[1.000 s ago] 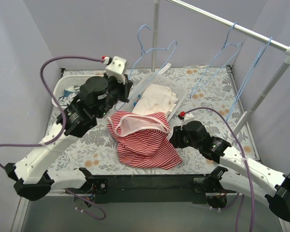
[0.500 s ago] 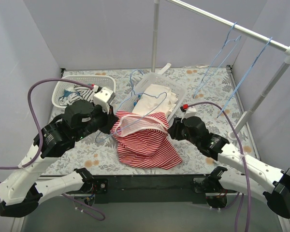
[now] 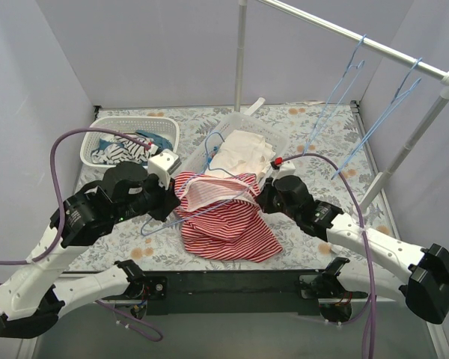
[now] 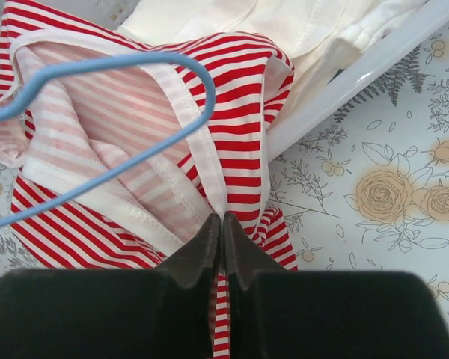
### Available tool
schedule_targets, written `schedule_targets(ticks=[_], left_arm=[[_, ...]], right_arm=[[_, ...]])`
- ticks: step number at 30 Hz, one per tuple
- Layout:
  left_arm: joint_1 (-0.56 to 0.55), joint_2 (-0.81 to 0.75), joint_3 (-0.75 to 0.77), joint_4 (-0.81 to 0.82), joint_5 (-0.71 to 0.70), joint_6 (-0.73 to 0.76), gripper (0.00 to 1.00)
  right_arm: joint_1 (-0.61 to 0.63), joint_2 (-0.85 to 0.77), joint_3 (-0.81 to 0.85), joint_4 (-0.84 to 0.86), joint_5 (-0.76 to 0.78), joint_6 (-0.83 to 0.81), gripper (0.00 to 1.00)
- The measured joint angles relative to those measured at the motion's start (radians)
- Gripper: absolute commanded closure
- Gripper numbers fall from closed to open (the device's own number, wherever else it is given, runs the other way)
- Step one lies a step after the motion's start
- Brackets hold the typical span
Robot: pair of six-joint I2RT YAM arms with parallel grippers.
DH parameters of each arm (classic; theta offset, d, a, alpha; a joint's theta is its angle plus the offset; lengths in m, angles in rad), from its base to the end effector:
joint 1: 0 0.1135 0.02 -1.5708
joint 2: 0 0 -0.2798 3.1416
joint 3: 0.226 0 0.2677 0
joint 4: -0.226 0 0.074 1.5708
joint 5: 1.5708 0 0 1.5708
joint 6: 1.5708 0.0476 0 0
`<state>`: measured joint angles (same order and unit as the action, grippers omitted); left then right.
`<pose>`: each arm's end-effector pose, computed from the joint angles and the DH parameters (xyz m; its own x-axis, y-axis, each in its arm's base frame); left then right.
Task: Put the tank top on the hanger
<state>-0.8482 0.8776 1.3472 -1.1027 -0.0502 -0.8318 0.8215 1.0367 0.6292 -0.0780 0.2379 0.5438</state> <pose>0.0975 -0.1070 0.4284 -0.7975 -0.2117 -0.5650 0.1974 0.7933 -0.5759 0.1766 0.1734 0.2499 -0.5667 0.1291 -0.8138 -0.3230 0.8738 0.3635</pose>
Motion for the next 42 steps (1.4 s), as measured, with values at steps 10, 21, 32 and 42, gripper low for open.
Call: schedule_targets(ticks=[10, 21, 32, 42], left_arm=[[0.000, -0.045, -0.017, -0.020, 0.018, -0.016, 1.00], [0.000, -0.022, -0.017, -0.023, 0.009, -0.023, 1.00], [0.000, -0.037, -0.011, -0.051, 0.005, -0.038, 1.00], [0.000, -0.034, 0.009, -0.055, 0.014, -0.045, 1.00]], right_arm=[[0.035, 0.070, 0.135, -0.039, 0.103, -0.029, 0.99], [0.069, 0.137, 0.245, -0.096, 0.191, -0.065, 0.99], [0.071, 0.157, 0.274, -0.145, 0.291, -0.097, 0.99], [0.071, 0.165, 0.292, -0.180, 0.317, -0.118, 0.99]])
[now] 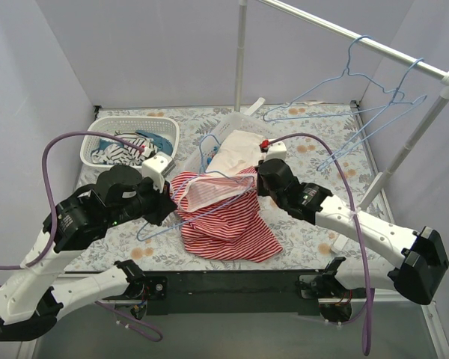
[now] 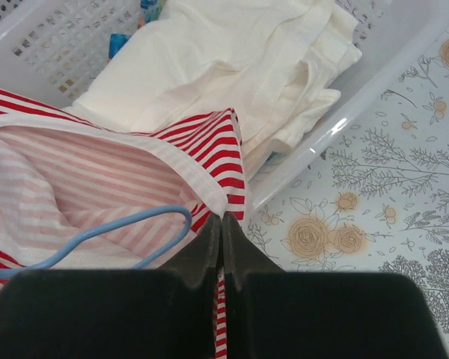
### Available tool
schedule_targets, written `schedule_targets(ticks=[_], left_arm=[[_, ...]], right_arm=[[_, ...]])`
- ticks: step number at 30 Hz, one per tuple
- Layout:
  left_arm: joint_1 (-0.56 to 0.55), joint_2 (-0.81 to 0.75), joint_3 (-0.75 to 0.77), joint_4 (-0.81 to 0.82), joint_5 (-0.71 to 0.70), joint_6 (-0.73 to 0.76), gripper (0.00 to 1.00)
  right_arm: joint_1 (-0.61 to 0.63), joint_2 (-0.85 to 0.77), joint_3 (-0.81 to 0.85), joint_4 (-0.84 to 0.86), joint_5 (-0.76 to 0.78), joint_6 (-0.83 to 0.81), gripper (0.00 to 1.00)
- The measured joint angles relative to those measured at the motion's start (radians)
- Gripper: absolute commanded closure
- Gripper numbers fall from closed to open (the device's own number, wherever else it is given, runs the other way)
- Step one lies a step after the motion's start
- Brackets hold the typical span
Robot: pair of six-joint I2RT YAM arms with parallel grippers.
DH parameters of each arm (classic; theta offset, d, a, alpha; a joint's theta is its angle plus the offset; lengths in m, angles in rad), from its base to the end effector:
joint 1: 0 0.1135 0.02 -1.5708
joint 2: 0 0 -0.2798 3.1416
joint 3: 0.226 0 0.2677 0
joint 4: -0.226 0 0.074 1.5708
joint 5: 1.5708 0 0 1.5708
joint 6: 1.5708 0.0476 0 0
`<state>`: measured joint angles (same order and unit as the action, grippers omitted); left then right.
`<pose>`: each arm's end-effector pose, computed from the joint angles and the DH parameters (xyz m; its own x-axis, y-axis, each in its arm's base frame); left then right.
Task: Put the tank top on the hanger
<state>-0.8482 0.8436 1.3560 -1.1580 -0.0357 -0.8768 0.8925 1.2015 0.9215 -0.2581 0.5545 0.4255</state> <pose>0.0866 -0.0957 0.4296 -0.8162 -0.2358 -0.5274 0.1615 0.7833 -0.6003 0.1981 0.2059 0.3013 -0.4491 0.0020 -0.8935 -0.2118 0.9713 0.1087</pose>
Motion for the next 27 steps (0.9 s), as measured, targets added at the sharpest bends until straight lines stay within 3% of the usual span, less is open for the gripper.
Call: schedule_targets(ticks=[10, 21, 24, 25, 27], left_arm=[[0.000, 0.069, -0.042, 0.095, -0.033, 0.006, 1.00], [0.000, -0.013, -0.261, 0.430, -0.025, 0.011, 1.00], [0.000, -0.019, -0.355, 0.542, -0.006, -0.002, 1.00], [0.000, -0.021, -0.389, 0.584, -0.002, -0.006, 1.00], [0.000, -0.032, -0.452, 0.661, 0.009, -0.014, 1.00]], right_arm=[[0.106, 0.071, 0.156, -0.007, -0.039, -0.036, 0.99], [0.164, 0.087, 0.312, -0.032, -0.017, -0.073, 0.98], [0.164, 0.080, 0.321, -0.036, -0.010, -0.087, 0.91], [0.164, 0.076, 0.321, -0.041, -0.011, -0.091, 0.81], [0.164, 0.066, 0.321, -0.045, -0.016, -0.097, 0.68]])
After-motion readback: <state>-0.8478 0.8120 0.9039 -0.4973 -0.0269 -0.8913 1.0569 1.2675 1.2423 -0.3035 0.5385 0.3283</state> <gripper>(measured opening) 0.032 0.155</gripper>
